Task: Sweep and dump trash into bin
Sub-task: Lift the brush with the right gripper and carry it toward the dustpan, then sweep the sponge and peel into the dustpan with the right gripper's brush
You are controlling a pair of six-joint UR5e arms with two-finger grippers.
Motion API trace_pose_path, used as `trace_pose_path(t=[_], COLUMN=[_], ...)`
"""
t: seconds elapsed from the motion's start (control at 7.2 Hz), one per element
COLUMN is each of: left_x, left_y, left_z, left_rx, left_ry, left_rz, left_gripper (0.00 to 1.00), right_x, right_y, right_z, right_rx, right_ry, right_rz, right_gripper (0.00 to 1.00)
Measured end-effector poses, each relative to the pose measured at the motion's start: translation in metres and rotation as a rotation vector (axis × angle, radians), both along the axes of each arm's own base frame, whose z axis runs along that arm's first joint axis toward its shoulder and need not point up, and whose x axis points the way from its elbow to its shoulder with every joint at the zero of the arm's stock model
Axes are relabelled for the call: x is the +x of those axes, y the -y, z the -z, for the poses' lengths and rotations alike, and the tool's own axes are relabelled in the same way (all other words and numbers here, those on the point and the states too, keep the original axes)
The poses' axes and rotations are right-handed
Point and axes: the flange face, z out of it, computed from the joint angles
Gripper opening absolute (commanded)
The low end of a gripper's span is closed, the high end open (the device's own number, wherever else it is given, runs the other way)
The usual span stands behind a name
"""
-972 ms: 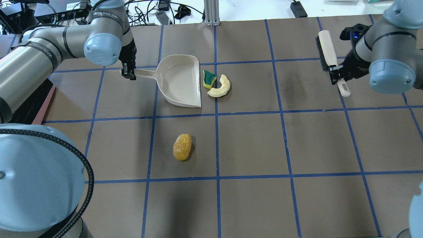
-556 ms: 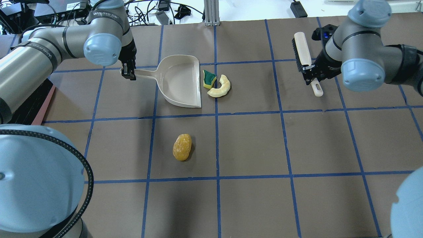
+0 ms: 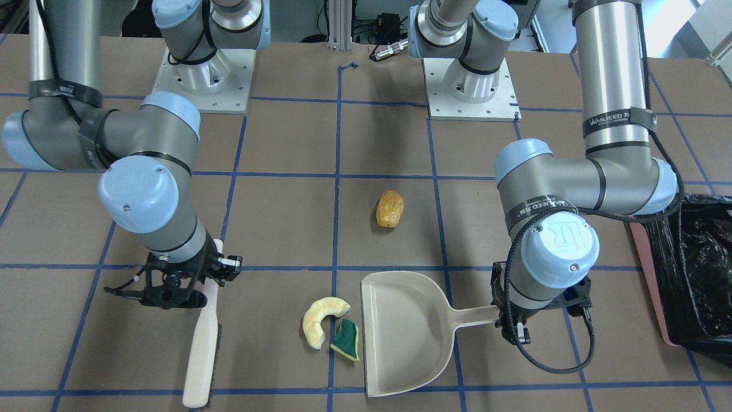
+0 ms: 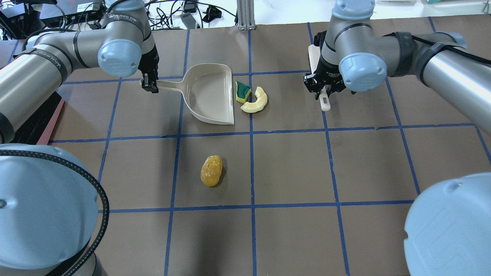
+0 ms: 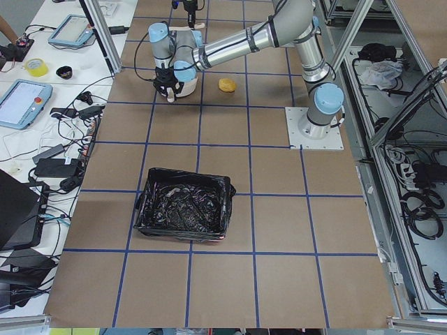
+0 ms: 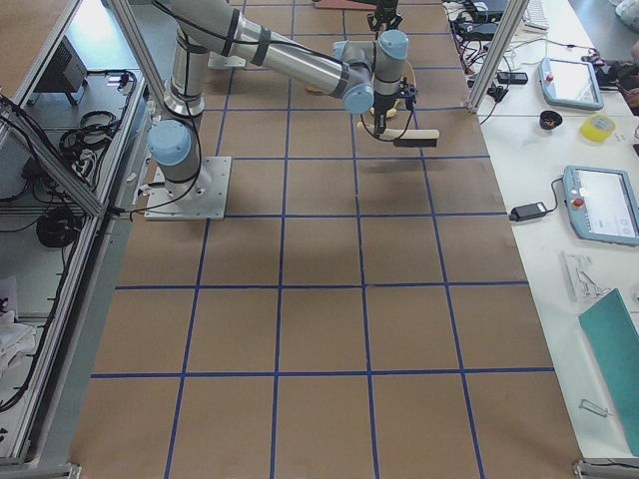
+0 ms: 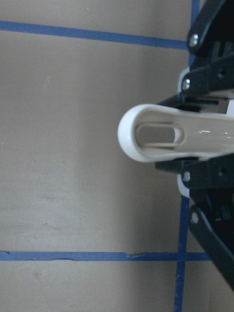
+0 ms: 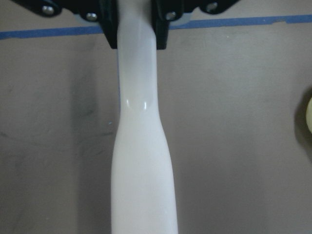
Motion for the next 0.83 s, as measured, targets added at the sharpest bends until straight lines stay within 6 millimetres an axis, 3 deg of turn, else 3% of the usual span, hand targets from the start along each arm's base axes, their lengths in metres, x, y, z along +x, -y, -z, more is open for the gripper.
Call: trace_pose_path(t=[0.56,0.83], left_x=[-0.002,-0.008], left_y=[0.0,-0.001], left_z=[0.0,0.001], left_rx=[-0.003,-0.002], left_ry=[-0.001,-0.002], left_rz=[0.002,0.008], left_gripper=[0.0,0.0], right_x=[0.1,0.13], right_y=[-0.035,-0.044], right_z=[0.013,0.028], right_rx=[0.037,0.047], right_ry=[0.041,0.049], right_rz=[0.014,0.015], right_gripper=[0.0,0.0])
